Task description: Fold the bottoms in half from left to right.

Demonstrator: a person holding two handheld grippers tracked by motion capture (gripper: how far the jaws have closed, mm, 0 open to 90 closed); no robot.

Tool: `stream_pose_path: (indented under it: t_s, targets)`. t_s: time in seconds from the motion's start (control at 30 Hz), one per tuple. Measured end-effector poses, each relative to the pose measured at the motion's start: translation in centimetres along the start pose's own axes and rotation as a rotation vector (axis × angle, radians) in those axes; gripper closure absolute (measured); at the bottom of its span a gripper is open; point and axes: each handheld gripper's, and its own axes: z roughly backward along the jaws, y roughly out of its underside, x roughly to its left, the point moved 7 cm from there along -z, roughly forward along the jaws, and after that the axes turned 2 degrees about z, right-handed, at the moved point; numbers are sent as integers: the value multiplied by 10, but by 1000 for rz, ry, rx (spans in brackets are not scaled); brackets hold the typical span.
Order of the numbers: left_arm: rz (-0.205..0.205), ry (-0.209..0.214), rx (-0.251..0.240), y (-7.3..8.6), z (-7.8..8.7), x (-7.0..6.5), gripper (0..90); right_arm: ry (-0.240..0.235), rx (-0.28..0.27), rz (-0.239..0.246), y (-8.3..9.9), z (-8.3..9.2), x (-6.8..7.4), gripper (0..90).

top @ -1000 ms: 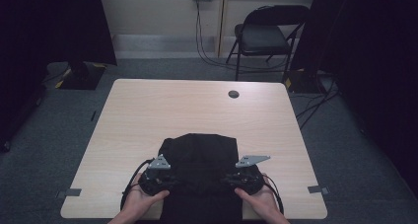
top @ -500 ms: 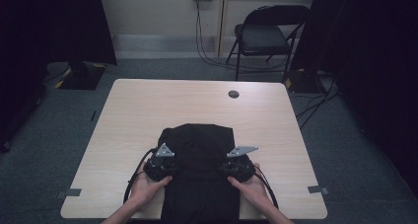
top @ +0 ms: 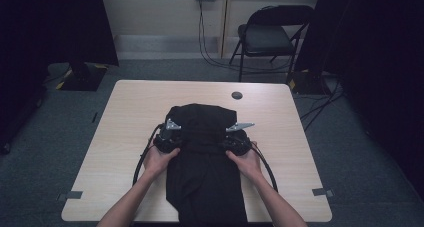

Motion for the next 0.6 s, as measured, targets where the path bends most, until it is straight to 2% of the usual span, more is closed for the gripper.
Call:
stream_pose_path:
  t_s: [0.03,0.07,0.1,0.2,0.3,0.4,0.43,0.5,0.53,0.57,0.6]
  targets:
    - [12,-18,0,-6,-5,6,821,8,-2,0,-3,-2,-2,813]
    - [12,-18,0,-6,-5,6,821,8,-2,0,-3,-2,-2,813]
    - [-3,-31,8,-9,-7,9,821,16,-4,-8,-5,-5,-5,813]
    - [14,-72,25,-22,-17,18,820,51,-9,-36,-16,-14,-13,813]
    - [23,-77,9,-29,-24,25,819,74,-5,-49,-23,-20,-19,813]
    - [71,-80,9,-33,-27,28,819,93,-1,-47,-29,-24,-24,813]
    - [94,-75,24,-34,-25,28,819,94,-4,-48,-30,-25,-25,813]
    - [104,-66,13,-37,-22,27,821,92,-3,-53,-30,-25,-26,813]
    - [104,-37,-19,-41,-16,25,823,87,-2,-67,-31,-24,-26,813]
    - [122,22,-84,-49,-5,22,823,84,-1,-39,-33,-18,-27,812]
    - [93,21,-95,-53,3,21,823,70,-23,-54,-36,-13,-28,812]
